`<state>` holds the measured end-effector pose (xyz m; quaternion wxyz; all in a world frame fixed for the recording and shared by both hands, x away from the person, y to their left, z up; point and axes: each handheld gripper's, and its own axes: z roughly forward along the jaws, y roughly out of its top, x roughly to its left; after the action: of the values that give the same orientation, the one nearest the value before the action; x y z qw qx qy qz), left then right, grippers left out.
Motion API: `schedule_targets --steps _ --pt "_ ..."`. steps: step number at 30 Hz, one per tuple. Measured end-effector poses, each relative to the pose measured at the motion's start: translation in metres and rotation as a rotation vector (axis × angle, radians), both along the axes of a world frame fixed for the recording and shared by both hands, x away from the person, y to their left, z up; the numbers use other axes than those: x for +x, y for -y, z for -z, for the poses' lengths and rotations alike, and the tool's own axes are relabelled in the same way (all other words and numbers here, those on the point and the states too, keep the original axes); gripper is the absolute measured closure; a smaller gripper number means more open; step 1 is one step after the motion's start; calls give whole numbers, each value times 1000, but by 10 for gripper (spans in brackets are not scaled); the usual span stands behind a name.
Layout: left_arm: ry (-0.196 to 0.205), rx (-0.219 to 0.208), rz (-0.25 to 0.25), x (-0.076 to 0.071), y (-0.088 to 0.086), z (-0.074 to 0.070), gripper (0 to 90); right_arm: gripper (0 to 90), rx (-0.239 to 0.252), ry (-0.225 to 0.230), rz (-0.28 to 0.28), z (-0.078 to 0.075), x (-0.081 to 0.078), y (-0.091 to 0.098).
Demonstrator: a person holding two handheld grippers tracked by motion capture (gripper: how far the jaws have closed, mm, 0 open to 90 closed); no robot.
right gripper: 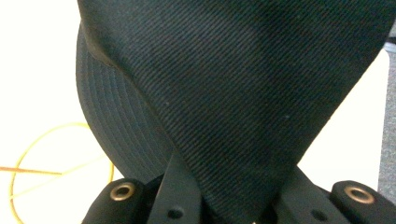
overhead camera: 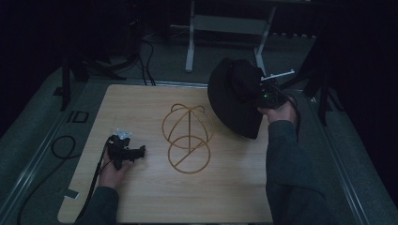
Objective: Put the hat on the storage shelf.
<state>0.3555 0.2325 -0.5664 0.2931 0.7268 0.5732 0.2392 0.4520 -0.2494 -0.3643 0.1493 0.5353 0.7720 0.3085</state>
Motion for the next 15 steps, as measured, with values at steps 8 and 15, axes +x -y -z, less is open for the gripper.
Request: schedule_targets --steps 8,15 --pt "2 -3 -2 0 0 0 75 869 3 26 -19 -14 -6 0" --pt "2 -3 -2 0 0 0 75 869 20 39 -33 -21 -10 1"
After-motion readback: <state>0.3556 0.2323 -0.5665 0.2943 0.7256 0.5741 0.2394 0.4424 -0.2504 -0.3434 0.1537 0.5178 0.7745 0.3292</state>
